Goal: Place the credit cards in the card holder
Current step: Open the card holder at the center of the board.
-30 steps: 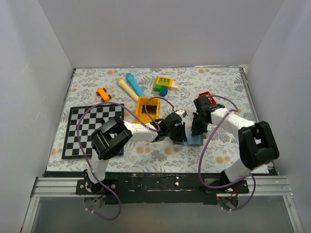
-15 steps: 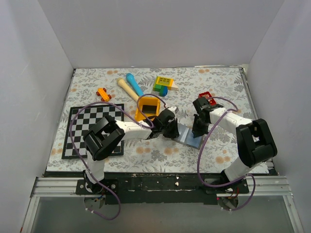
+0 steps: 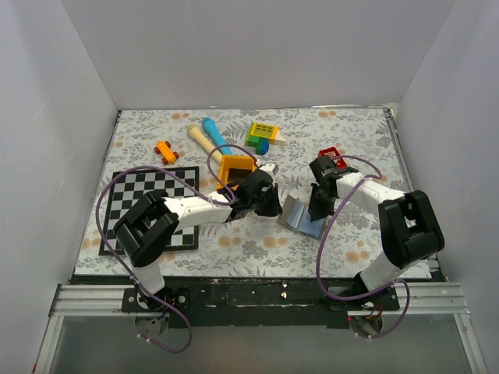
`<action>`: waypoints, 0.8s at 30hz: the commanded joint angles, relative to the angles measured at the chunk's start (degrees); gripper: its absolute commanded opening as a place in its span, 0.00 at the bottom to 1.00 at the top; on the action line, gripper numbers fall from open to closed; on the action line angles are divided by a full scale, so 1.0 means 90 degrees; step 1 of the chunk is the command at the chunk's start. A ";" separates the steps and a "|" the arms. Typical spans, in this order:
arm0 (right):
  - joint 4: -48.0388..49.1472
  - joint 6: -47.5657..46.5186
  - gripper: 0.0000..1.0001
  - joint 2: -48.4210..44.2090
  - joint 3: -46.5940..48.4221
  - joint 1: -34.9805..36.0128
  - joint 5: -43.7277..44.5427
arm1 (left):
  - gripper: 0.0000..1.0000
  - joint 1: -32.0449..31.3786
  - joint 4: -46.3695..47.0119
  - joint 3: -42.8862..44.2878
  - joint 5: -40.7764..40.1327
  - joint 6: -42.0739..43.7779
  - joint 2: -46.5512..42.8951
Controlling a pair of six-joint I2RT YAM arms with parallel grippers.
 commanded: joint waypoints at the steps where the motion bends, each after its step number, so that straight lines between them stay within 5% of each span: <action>1: -0.0131 -0.0017 0.01 0.0082 0.0052 -0.0041 0.0098 | 0.06 0.0017 -0.0131 -0.0119 -0.0236 0.0115 -0.0785; 11: -0.0014 -0.0017 0.01 0.0072 -0.0006 -0.0041 -0.0067 | 0.08 -0.0070 0.0931 -0.0109 0.1179 0.0193 -0.1069; 24: 0.0025 -0.0017 0.01 0.0131 0.0033 -0.0041 -0.0185 | 0.07 -0.0432 0.1275 0.0407 0.1512 0.0496 0.0180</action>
